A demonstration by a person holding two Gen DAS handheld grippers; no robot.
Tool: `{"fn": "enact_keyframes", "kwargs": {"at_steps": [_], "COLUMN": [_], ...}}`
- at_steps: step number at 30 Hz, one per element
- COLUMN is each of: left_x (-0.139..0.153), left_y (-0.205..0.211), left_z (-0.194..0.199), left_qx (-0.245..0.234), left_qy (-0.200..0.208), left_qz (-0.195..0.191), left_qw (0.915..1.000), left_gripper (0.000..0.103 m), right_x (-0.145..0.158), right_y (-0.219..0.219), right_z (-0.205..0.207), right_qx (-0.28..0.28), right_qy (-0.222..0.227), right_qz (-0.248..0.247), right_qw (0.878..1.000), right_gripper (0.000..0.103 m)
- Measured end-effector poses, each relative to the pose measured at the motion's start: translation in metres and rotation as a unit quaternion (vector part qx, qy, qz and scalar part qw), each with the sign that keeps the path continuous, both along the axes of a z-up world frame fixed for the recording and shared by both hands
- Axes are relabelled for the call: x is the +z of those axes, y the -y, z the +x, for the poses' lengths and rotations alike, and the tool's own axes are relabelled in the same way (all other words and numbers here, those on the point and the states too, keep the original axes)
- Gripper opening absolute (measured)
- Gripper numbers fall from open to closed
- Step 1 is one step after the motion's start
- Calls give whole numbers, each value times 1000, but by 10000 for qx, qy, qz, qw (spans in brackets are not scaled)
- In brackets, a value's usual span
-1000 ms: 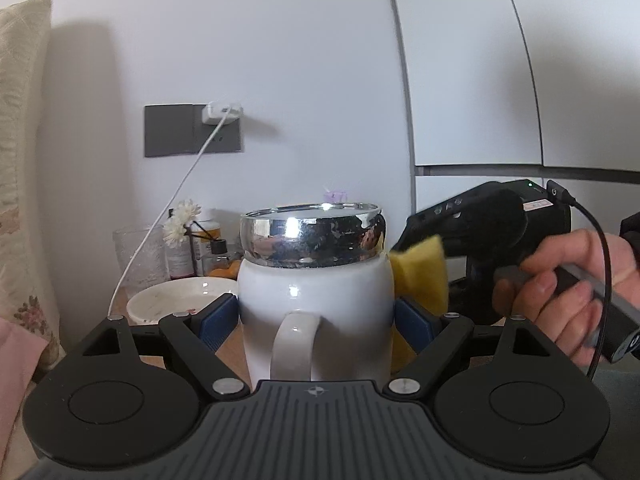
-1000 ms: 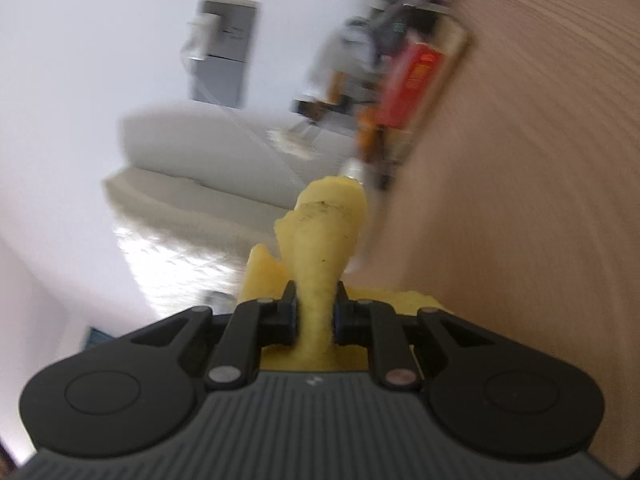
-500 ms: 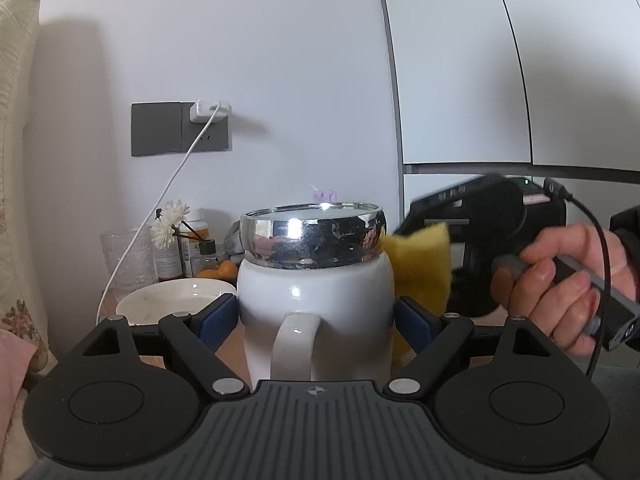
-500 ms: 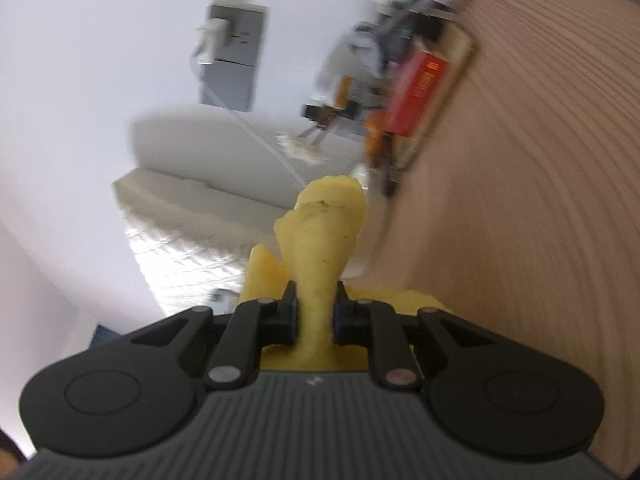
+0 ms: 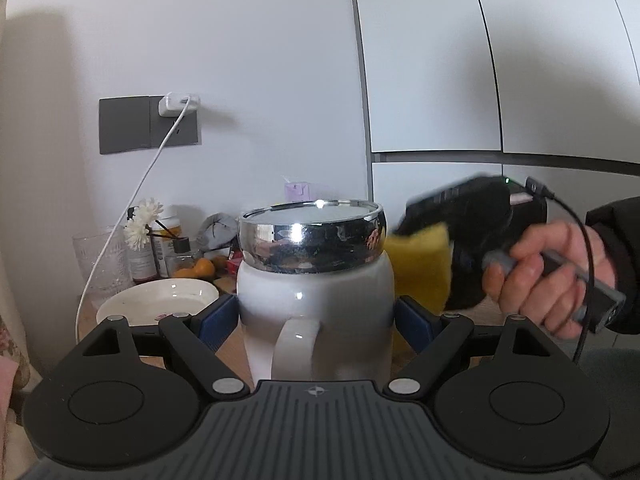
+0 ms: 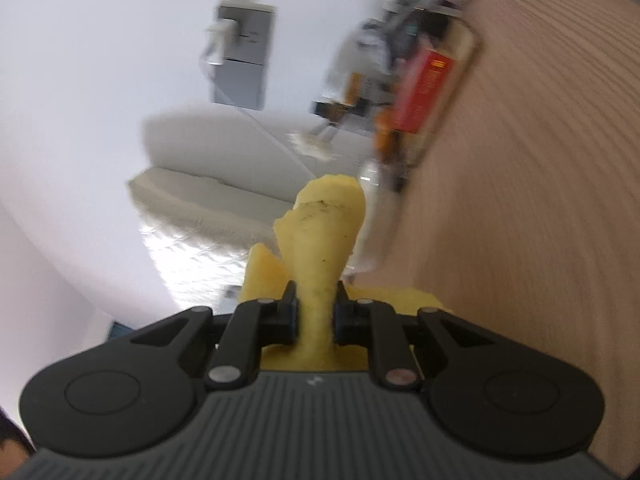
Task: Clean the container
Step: 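Wipe the yellow cloth around the mug's silver rim with the right gripper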
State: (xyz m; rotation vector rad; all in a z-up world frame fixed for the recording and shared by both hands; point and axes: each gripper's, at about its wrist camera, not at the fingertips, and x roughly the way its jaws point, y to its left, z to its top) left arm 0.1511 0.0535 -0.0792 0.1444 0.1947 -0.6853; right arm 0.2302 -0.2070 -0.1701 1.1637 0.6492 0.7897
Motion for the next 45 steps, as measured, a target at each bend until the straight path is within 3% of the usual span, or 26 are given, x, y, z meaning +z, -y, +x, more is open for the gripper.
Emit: {"fn": "enact_keyframes", "kwargs": {"at_steps": [10,14,19,24,28,34,39,43,45], "left_x": [-3,-5,-11,-12,-12,-11,-9,-9,-8], "left_y": [12,24,38,34,28,20,14,11,9], "left_z": [-14,-26,-32,-28,-28,-25,-18,-14,-11], "left_qx": [668,1158,1303,1392,1259,942,691,538,465], "left_qy": [-69,0,35,18,55,39,9,-11,-23], "left_qz": [-195,-155,-24,-175,-170,-144,-115,-94,-67], "left_qw": [9975,9932,9915,9901,9919,9954,9975,9985,9989], "left_gripper": [95,95,95,90,88,88,88,88,88], "right_x": [16,5,10,9,4,10,3,17,14], "right_y": [-3,-2,-3,-2,-2,0,0,0,1], "right_z": [-1,3,1,-2,-2,-9,-7,-12,-12], "right_qx": [0,22,57,40,36,30,9,25,31], "right_qy": [323,165,286,338,155,330,184,509,455], "right_qz": [65,-258,89,190,-210,48,-165,-24,18], "right_qw": [9995,9995,9995,9992,9997,9994,9997,9987,9990], "right_gripper": [18,18,18,19,18,18,18,19,19]}}
